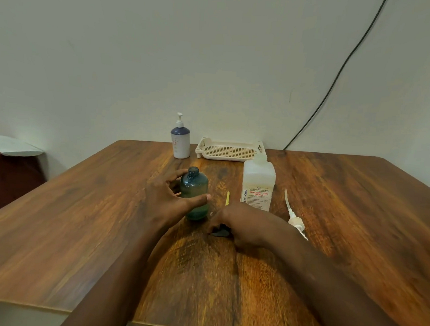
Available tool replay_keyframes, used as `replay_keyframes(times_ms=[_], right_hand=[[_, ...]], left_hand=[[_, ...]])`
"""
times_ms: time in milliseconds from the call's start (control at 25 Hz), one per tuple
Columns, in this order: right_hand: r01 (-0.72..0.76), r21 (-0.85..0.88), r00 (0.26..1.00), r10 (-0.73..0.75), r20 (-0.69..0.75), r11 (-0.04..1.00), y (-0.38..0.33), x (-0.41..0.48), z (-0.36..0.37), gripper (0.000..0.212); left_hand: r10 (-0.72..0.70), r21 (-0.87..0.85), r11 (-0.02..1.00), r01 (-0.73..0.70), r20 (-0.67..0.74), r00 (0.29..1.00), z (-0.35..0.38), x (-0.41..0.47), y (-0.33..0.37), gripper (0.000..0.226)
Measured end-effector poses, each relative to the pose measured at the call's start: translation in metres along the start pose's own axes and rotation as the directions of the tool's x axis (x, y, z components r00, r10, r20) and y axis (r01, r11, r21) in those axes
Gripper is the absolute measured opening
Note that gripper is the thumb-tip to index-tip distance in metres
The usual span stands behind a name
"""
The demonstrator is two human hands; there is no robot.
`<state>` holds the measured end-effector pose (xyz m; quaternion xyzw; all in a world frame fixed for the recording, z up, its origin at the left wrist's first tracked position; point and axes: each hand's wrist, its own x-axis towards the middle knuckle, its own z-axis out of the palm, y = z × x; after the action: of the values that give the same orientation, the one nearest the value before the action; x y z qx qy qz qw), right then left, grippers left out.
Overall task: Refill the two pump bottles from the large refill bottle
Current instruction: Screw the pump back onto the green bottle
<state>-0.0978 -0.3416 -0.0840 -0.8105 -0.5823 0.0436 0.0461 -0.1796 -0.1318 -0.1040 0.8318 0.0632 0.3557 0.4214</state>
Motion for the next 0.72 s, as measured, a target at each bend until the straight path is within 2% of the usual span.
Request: replay_keyframes(times_ms=[120,240,320,440,520,640,720], right_hand=[[0.004,-0.062,0.998,-0.007,-0.057,0.998,0.001,0.004,0.007,0.059],[0.001,-0.014,0.977,-0.004,-0.213,1.0,0.002,0.007,0.009,0.042],[0.056,0.078,0.93,-0.024,-0.367,0.995,0.0,0.007,0.004,0.031],[0.139,0.107,0.773,-0.041,-0.633,0.985,-0.002,0.006,-0.005,0.034],[0.149,0.141,0.643,0.012,-0.765,0.979,-0.006,0.008,-0.012,0.037],[0.173,0.216,0.47,0.112,-0.875,0.961,-0.015,0.013,-0.026,0.037],[0.245,0.375,0.353,0.278,-0.893,0.894,-0.02,0.019,-0.039,0.034]], left_hand=[[-0.005,0.007,1.0,0.005,0.01,1.0,-0.001,-0.001,0.002,0.081],[0.012,0.012,1.0,-0.012,0.007,1.0,-0.001,-0.001,0.002,0.089],[-0.004,0.01,1.0,0.004,-0.018,1.0,0.0,-0.001,0.0,0.099],[-0.062,-0.013,0.998,0.061,-0.105,0.993,-0.003,0.002,0.0,0.111],[-0.056,-0.021,0.998,0.053,-0.144,0.988,-0.005,0.002,0.003,0.098],[-0.048,0.016,0.999,0.05,-0.117,0.992,-0.007,0.0,0.007,0.093],[-0.082,0.019,0.996,0.083,-0.07,0.994,-0.004,-0.001,0.007,0.097]])
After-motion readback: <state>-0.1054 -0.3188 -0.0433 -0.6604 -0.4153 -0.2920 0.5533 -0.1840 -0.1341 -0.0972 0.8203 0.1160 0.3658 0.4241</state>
